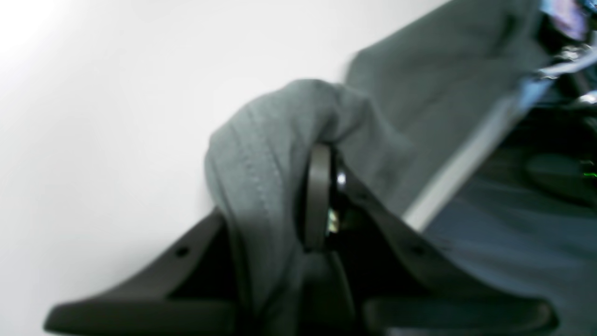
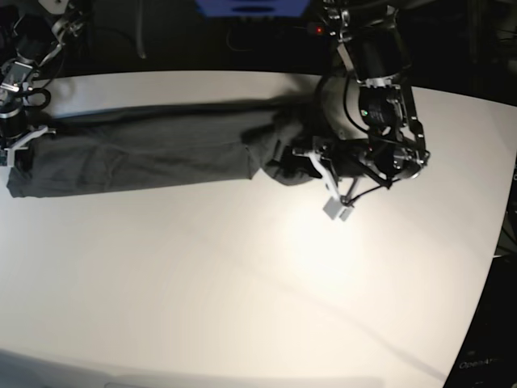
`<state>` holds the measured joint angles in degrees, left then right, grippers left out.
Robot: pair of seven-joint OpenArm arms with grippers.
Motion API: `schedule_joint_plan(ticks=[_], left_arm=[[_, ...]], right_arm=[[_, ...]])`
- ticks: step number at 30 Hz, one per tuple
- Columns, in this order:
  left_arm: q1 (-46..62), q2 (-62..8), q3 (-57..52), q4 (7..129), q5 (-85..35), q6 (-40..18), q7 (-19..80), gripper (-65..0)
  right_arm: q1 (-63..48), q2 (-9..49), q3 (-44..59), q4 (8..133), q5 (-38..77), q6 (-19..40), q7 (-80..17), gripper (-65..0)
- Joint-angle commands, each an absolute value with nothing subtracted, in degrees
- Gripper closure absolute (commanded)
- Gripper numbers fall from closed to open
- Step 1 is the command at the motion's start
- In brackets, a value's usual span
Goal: Fold the T-shirt properly
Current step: 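Lift the strip's end with the left gripper toward the right gripper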
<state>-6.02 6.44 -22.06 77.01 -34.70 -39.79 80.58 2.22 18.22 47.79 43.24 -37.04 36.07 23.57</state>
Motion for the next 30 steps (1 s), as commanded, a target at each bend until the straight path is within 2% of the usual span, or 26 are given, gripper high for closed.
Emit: schedule_joint_plan(ticks=[1,10,14,18,26,30], left_arm=[[-7.3,6.6,-20.7,77.8,-38.8,-40.0,80.0,-3.1],[-7.4,6.1,-15.5,77.8,-64.7,-40.0,80.0,-3.1],[-8.2,6.2,-15.5,78.3,-67.4,-40.0,80.0,-3.1],[-8.0,6.6,-15.5,85.2,-65.0,-40.0,80.0,-3.1],[-9.2,7.9,-7.2,88.9,-60.2,-27.6,80.0,-3.1],[-10.2,7.6,-0.8,88.0,-58.3,-22.1,75.6,-3.1]], right_arm=[[0.8,16.1,47.0,41.5,-47.1,40.0,10.1,-0.3],[0.9,15.5,47.0,41.5,-47.1,40.0,10.0,-0.3],[1.0,15.4,47.0,41.5,-47.1,40.0,10.0,-0.3],[1.0,15.4,47.0,41.5,-47.1,40.0,10.0,-0.3],[1.0,15.4,47.0,41.5,-47.1,40.0,10.0,-0.3],[1.0,15.3,47.0,41.5,-47.1,40.0,10.0,-0.3]])
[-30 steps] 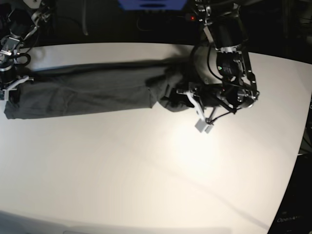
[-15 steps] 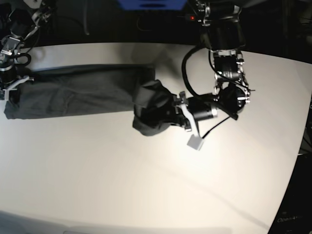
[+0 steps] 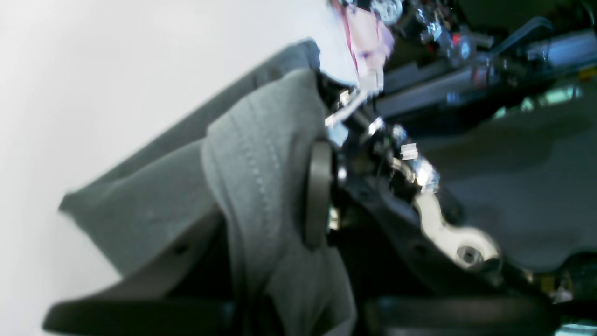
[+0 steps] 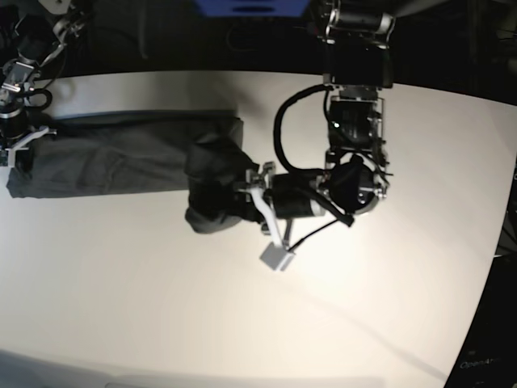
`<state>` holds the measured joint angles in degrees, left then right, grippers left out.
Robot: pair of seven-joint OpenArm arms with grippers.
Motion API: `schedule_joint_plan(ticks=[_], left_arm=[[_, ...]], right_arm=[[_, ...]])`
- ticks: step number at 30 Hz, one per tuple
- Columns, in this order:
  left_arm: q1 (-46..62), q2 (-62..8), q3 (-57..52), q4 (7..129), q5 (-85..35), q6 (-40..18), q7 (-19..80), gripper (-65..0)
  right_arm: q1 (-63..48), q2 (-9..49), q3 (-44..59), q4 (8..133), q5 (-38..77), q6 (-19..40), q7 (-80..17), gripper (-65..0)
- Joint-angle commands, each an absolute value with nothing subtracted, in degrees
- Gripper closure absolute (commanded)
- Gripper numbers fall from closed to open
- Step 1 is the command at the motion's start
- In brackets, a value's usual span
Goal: Fold the T-shirt properly
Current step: 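Lift the strip's end with the left gripper toward the right gripper, then carry the held end over the strip toward the right gripper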
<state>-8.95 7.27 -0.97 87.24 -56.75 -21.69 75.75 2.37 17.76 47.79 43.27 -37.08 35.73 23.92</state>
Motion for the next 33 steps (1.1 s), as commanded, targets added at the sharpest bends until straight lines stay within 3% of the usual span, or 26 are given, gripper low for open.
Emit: schedule_joint_plan(ticks=[1,9,19,27,33], left_arm=[[-10.4,7.3,0.7,87.7,-58.2,-19.6,74.4,-3.1],[-14.7,7.8,14.4,87.7,-47.6,8.1,72.7,-3.1],[-18.6,8.4,26.1,86.0,-46.7,30.3,67.6,-3.1],[-21.8,8.6,36.0,76.8,-46.9,40.0,59.8,-2.9],[-21.8,8.7,36.8,76.5,-47.3,40.0,55.1,-2.9]], right_arm=[[1.0,15.3,47.0,41.5,-47.1,40.0,10.0,-0.3],[1.0,15.3,47.0,41.5,-47.1,40.0,10.1,-0.3],[1.0,14.2,47.0,41.6,-47.1,40.0,10.1,-0.3],[0.9,14.1,46.9,41.6,-47.1,40.0,10.1,-0.3],[0.5,13.4,44.9,41.6,-47.1,40.0,10.1,-0.3]])
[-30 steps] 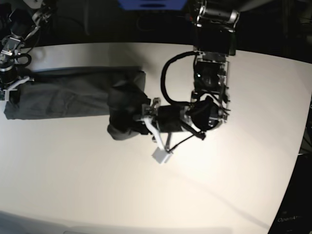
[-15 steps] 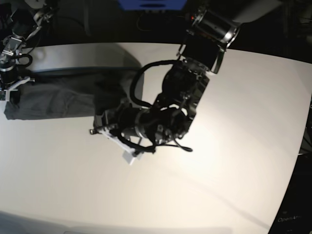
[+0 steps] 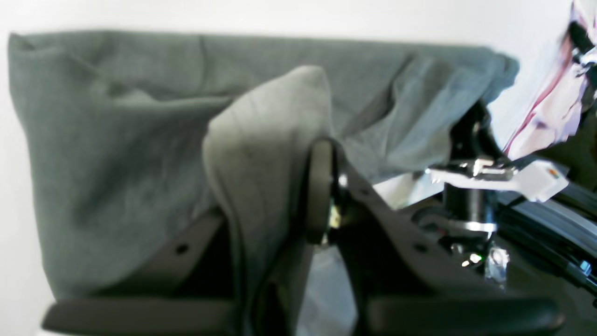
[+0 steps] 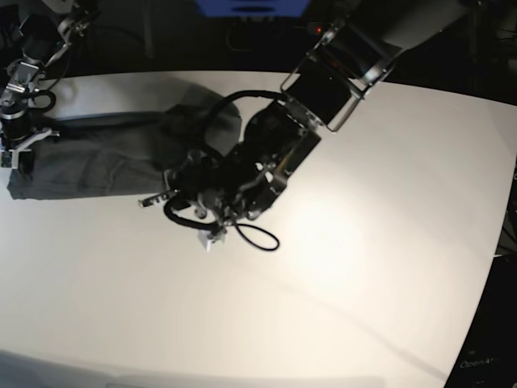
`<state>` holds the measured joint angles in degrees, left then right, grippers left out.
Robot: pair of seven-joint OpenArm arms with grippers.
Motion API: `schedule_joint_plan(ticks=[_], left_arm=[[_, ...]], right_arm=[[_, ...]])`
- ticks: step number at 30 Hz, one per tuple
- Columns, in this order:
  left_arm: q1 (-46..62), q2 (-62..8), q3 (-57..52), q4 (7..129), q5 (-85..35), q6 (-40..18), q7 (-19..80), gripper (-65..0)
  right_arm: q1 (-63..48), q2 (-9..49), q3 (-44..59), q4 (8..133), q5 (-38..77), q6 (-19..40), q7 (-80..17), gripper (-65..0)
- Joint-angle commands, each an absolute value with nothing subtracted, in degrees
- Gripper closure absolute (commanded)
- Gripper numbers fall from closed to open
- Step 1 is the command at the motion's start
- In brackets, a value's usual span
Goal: Fold the T-shirt properly
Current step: 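Carry the held end over the strip toward the right gripper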
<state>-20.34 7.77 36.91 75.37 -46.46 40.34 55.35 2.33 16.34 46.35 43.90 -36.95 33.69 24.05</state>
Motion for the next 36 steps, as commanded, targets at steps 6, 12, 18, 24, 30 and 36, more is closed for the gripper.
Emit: schedule_joint_plan(ticks=[6,12,18,24,30,36], left_arm=[[-21.8,9.0,36.6,80.6,-47.4,40.0,51.2,-2.9],[-25.2,9.0,36.5,80.4,-49.5,40.0,50.5,-2.9],[-28.4,9.0,37.1,74.8,-53.5,40.0,46.2,-2.9],[-29.0,9.0,43.4,73.0,-53.8,40.0,45.6,-2.9],[-29.2,9.0,43.6,72.9,-57.4,40.0,42.6,-2.9],[-30.7,9.0,43.6,71.3,-57.8,40.0,42.0,-2.7]], right_arm=[[0.5,13.4,44.9,41.6,-47.1,40.0,10.1,-0.3],[0.5,13.4,43.6,41.6,-47.1,40.0,10.1,-0.3],[0.7,13.3,43.6,41.6,-47.1,40.0,10.1,-0.3],[0.7,13.3,42.4,41.6,-47.1,40.0,10.1,-0.3],[0.8,13.1,42.4,41.6,-47.1,40.0,10.1,-0.3],[0.6,12.3,42.4,41.6,-47.1,40.0,10.3,-0.3]])
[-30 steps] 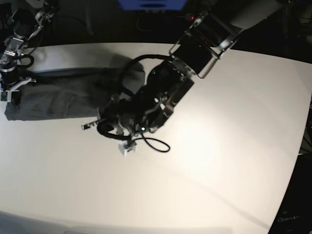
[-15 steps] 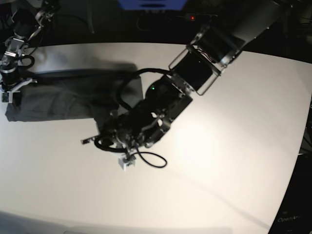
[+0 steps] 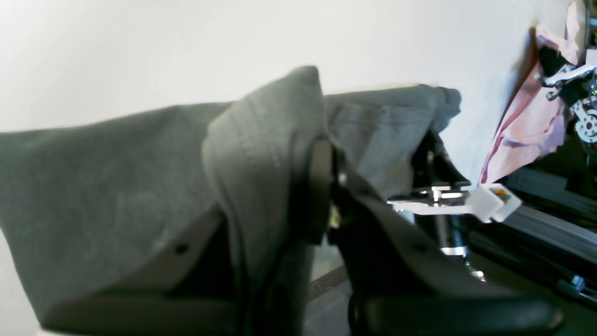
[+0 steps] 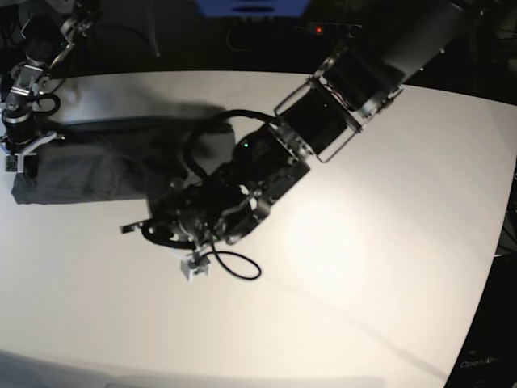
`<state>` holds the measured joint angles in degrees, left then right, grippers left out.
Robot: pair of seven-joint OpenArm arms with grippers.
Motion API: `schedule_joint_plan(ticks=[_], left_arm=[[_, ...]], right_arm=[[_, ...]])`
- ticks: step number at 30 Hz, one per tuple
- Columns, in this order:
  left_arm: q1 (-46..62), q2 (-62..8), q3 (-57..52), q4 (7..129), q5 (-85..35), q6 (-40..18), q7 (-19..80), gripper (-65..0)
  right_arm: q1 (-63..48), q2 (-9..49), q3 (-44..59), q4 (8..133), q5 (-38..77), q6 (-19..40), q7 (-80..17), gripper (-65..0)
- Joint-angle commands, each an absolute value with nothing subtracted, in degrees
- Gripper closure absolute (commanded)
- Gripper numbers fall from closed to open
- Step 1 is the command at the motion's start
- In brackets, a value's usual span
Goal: Fold the T-shirt properly
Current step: 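Carry the held end over the strip toward the right gripper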
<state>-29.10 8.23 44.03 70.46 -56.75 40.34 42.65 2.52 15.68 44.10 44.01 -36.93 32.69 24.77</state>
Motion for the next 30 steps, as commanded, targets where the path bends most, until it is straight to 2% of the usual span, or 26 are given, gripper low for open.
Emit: schedule_joint_plan(ticks=[1,21,25,30], left_arm=[[-31.8,9.0,43.9,70.6,-58.2,40.0,40.8,-2.7],[-32.7,9.0,48.9,69.3,-63.7,40.0,39.3,-2.7],[-32.7,9.0,48.8,69.3,-63.6,37.6,39.3,-2.7],[-32.4,9.0,48.8,69.3,-63.8,37.5,39.3,-2.7]], right_arm=[[0.6,12.3,42.4,41.6,-47.1,40.0,10.4,-0.3],[0.9,12.3,41.3,41.6,-47.1,40.0,10.2,-0.3],[0.9,12.2,40.5,41.6,-47.1,40.0,10.1,-0.3],[0.9,12.2,40.5,41.6,-47.1,40.0,10.1,-0.3]])
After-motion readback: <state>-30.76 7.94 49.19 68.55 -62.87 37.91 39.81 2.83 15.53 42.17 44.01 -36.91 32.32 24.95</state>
